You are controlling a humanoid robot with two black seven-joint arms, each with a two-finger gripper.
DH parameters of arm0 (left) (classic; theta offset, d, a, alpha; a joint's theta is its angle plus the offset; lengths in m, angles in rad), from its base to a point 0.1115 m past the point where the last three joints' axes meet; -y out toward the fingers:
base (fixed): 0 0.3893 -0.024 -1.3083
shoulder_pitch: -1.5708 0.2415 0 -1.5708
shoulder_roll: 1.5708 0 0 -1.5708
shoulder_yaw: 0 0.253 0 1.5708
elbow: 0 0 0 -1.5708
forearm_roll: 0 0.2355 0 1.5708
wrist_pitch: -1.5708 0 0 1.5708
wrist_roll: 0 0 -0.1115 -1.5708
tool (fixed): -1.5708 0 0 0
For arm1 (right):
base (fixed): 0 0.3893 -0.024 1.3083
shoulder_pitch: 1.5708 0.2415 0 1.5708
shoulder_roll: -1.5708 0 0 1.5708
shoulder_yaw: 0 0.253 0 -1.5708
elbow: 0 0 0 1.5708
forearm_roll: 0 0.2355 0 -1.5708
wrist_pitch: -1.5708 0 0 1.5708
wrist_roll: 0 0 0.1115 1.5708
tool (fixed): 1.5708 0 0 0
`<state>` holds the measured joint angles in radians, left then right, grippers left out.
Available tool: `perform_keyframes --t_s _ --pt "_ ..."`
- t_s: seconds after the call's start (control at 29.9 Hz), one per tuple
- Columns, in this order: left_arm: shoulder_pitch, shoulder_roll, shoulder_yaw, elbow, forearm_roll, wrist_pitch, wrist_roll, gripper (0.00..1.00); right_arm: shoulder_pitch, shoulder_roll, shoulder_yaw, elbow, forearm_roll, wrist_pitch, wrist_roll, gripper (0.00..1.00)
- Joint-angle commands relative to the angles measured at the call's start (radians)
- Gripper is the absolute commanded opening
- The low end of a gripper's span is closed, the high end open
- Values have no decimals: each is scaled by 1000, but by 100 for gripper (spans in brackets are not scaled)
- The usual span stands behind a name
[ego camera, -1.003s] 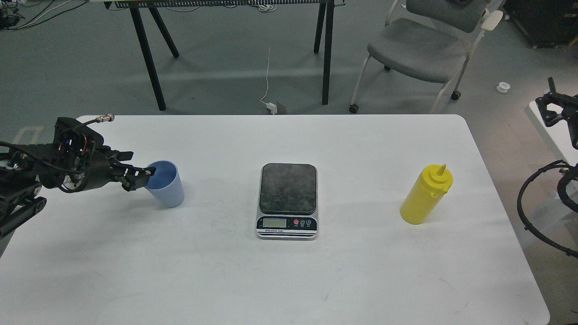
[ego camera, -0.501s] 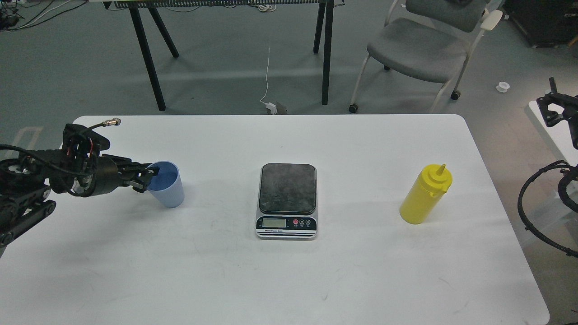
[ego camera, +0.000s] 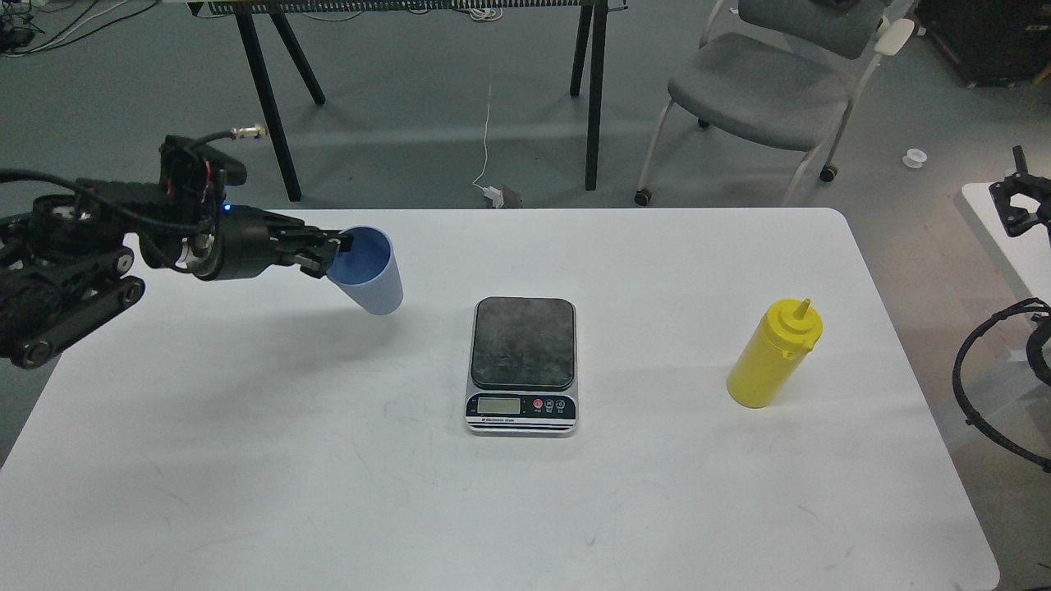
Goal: Pour seasoning into cup on scale with both arms
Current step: 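Lift the blue cup with the left gripper and lower it onto the scale, then open the left gripper, release the cup, and withdraw the left arm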
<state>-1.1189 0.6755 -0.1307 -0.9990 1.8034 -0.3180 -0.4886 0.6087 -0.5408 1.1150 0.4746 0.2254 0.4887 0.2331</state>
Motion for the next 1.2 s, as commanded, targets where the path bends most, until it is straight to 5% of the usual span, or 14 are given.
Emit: perform_keyframes --t_s 0.0,0.3,0.87,0.94,1.17 --pt "-84 -114 0 -61 -1 -102 25 2 -15 -10 11 1 3 0 0 100" --pt "-82 -355 26 51 10 -150 120 3 -18 -38 13 1 3 0 0 100" --pt "-48 -453 69 184 8 -130 133 7 -20 -36 14 3 3 0 0 100" --pt "-45 -455 69 186 5 -130 133 12 -20 -38 14 2 3 0 0 100" --pt "-42 -453 59 180 -9 -128 130 54 -23 -39 14 4 3 0 0 100"
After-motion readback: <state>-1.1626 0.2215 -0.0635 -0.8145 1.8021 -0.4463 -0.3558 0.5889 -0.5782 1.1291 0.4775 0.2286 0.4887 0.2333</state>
